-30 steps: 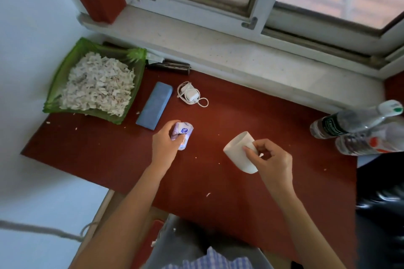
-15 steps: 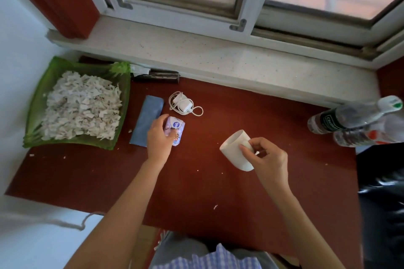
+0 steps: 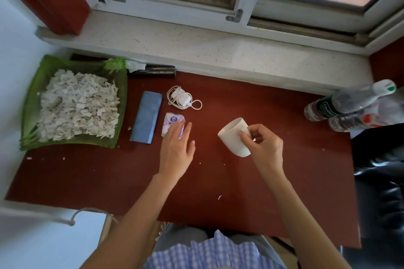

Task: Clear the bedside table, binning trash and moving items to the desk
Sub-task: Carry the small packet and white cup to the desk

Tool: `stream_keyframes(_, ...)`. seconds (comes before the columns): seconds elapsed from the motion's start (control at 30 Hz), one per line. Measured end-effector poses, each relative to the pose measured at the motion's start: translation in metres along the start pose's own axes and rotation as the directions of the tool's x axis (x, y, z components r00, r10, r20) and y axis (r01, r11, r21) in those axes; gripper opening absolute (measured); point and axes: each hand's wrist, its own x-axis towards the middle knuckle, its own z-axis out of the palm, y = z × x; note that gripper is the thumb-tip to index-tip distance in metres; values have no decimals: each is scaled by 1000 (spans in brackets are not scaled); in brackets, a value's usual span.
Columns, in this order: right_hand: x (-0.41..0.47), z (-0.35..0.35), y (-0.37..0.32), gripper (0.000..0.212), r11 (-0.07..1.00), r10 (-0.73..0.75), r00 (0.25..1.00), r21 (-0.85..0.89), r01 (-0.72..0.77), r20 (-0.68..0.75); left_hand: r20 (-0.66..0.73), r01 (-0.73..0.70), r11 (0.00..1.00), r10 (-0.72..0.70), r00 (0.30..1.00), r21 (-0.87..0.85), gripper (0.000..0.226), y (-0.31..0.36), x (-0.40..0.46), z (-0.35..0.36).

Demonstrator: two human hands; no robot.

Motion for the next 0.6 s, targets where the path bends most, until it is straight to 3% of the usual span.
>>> stream_keyframes(0.23,-12,-17,17,14,994,82,988,-67,-91,-134,311,-224,971,187,932,85,54,20,-18,30)
stream_keyframes(0.4,-22,-35,35,18,991,118,963,-37,-130,-242,392,-339,936,276,878,100,57,41,-13,42)
stream_keyframes(0.6,-21,-56,51,17,985,164,946,-4,-172,-281,475,-379,912,268,838,154,62,49,-10,52)
